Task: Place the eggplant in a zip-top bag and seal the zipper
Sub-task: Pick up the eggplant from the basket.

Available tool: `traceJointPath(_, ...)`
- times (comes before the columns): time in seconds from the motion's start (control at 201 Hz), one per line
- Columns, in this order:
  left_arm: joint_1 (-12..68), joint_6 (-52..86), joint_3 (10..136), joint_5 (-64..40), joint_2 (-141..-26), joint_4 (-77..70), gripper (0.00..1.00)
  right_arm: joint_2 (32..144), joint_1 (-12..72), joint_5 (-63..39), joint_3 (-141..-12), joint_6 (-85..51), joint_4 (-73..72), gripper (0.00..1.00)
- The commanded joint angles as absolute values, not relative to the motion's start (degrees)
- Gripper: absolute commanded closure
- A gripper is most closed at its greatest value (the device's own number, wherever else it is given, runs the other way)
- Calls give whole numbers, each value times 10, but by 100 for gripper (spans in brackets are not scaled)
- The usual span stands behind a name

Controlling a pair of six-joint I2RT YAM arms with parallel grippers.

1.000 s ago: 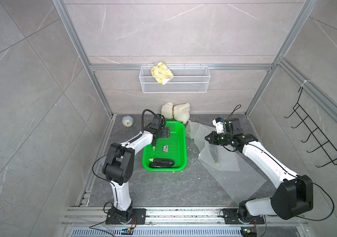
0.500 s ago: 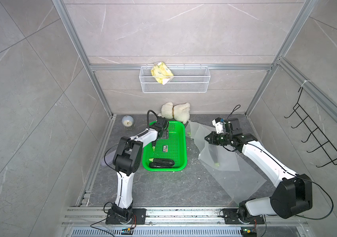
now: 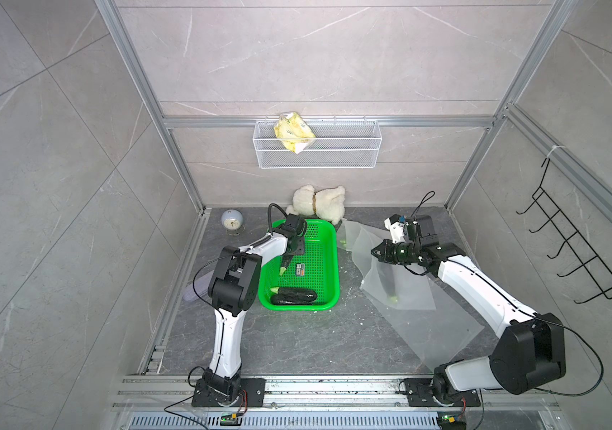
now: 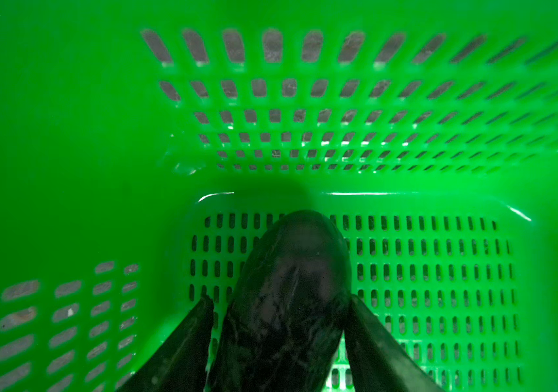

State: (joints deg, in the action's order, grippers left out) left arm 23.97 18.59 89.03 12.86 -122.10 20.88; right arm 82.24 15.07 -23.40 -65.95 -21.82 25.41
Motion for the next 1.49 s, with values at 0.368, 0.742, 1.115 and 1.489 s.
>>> traceJointPath(0.368, 236, 171, 914, 130, -1231, 248, 37, 823, 149, -240, -652, -210, 243, 100)
traceJointPath(0.742, 235, 176, 915, 116, -1216, 246, 64, 825, 149, -250, -649, -210, 239, 100)
traceJointPath(1.115, 237, 227, 839, 30, -1075, 174, 64, 832, 150, -272, -636, -226, 217, 100)
traceJointPath(1.489, 283, 333, 815, -101, -991, 9, 64, 834, 152, -277, -635, -237, 212, 100)
